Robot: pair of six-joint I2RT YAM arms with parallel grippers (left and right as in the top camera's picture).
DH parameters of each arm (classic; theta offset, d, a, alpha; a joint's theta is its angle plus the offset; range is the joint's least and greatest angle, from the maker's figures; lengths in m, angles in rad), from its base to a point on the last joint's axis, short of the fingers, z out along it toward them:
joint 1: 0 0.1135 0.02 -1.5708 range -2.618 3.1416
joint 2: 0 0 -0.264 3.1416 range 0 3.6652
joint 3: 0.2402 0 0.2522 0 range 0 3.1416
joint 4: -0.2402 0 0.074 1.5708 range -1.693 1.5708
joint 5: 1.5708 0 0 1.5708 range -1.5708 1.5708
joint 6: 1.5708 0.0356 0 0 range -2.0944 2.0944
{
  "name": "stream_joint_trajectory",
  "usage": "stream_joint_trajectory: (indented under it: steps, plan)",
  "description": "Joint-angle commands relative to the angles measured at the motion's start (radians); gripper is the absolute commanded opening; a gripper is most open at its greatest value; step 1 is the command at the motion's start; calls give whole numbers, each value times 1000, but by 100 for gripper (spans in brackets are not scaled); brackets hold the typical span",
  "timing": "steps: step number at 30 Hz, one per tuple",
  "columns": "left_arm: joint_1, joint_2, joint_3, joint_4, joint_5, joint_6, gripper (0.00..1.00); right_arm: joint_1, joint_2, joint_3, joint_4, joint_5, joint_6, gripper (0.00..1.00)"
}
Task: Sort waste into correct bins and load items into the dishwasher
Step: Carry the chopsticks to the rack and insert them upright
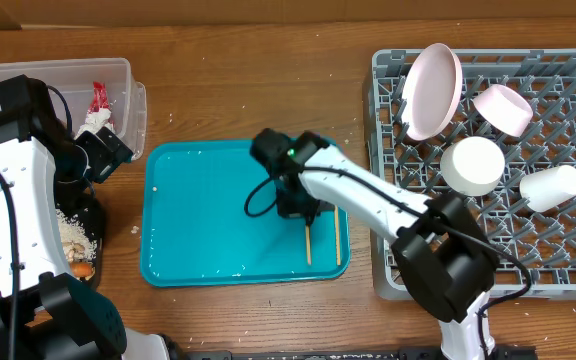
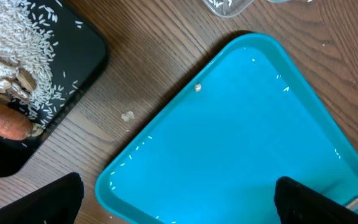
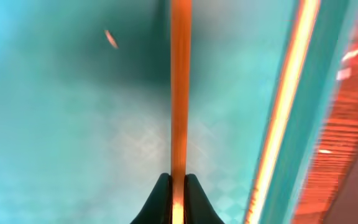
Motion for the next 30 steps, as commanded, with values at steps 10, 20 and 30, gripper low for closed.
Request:
stream_joint_trajectory:
  steps: [10,20,30]
  plan:
    - [-1,4,9,-2,3,-10,100,-327,-314,109,-97,192,-185,4]
    - [-1,4,9,-2,3,-10,100,-536,-242,97,18,69,-438,4]
    - [-1,4,9,-2,3,-10,100,-535,-179,97,22,67,-435,60]
